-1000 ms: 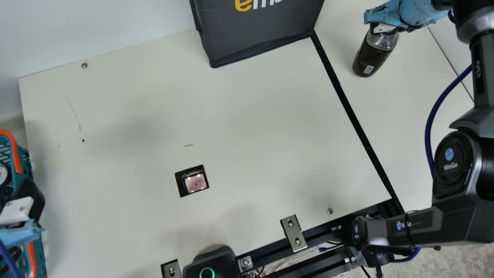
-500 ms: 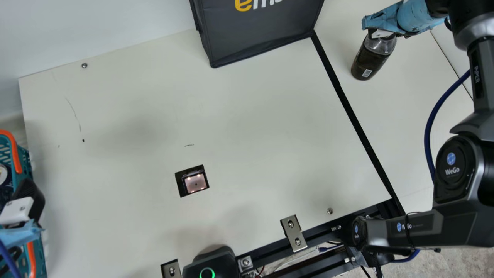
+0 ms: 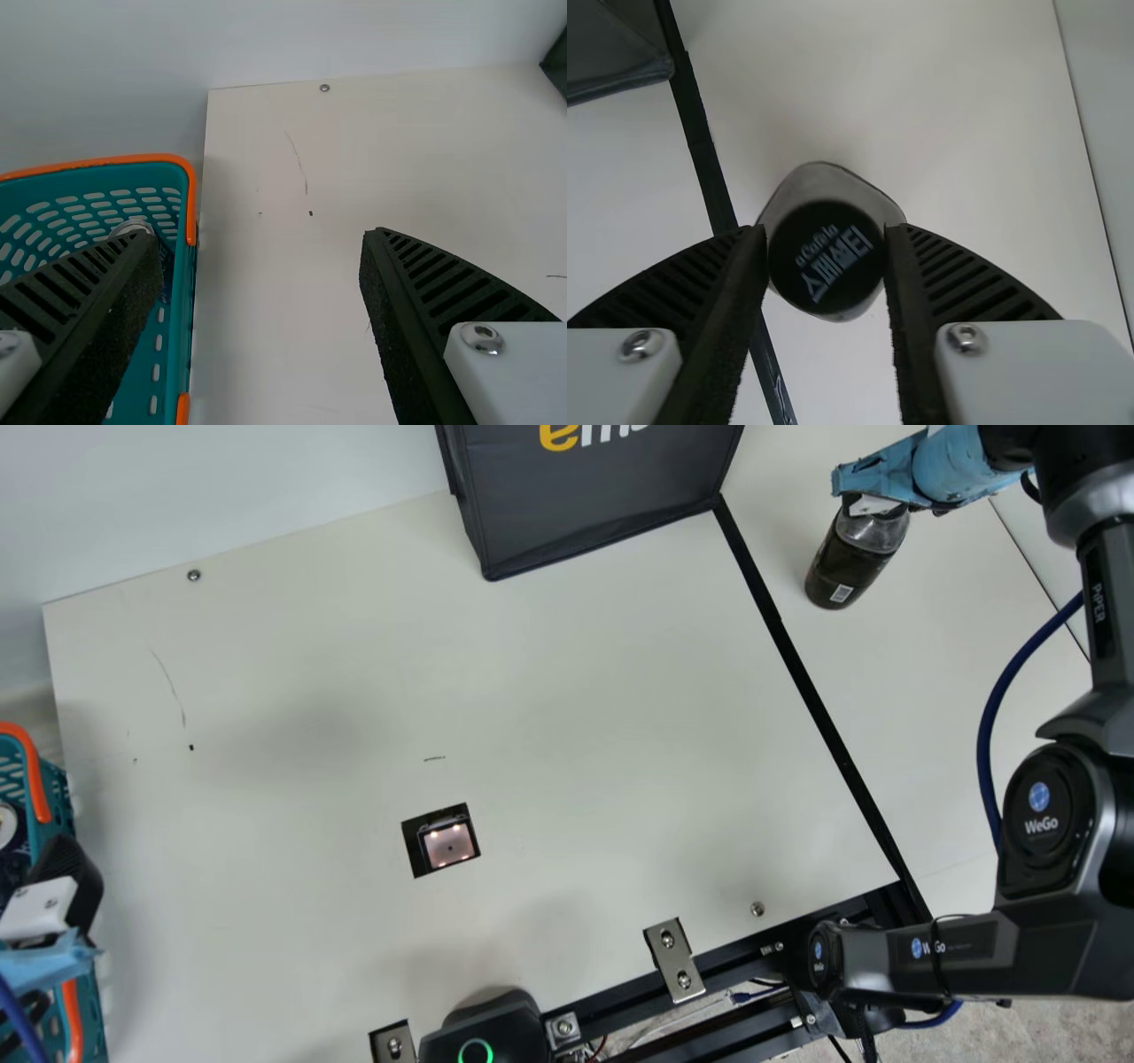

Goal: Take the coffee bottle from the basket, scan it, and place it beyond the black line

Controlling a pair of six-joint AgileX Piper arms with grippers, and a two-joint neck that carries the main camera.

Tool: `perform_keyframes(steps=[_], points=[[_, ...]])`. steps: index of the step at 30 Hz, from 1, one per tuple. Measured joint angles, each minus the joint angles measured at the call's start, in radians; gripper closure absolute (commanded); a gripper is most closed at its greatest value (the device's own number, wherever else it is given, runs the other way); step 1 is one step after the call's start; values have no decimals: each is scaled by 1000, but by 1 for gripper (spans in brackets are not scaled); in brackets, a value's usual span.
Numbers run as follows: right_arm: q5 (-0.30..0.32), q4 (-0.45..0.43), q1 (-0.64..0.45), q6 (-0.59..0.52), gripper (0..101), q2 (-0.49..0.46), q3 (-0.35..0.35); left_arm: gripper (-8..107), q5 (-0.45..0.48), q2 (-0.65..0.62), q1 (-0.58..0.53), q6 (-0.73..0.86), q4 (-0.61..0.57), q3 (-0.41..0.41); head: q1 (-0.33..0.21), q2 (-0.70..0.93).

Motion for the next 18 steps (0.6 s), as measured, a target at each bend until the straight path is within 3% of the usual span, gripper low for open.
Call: perform_keyframes(steps=[8,18], points=[[10,16,-3,-10,10,-7,-18,9,0,0,0,0,0,0,0,2],[36,43,5,-11,10,-29,-61,9,0,0,0,0,0,0,0,2]])
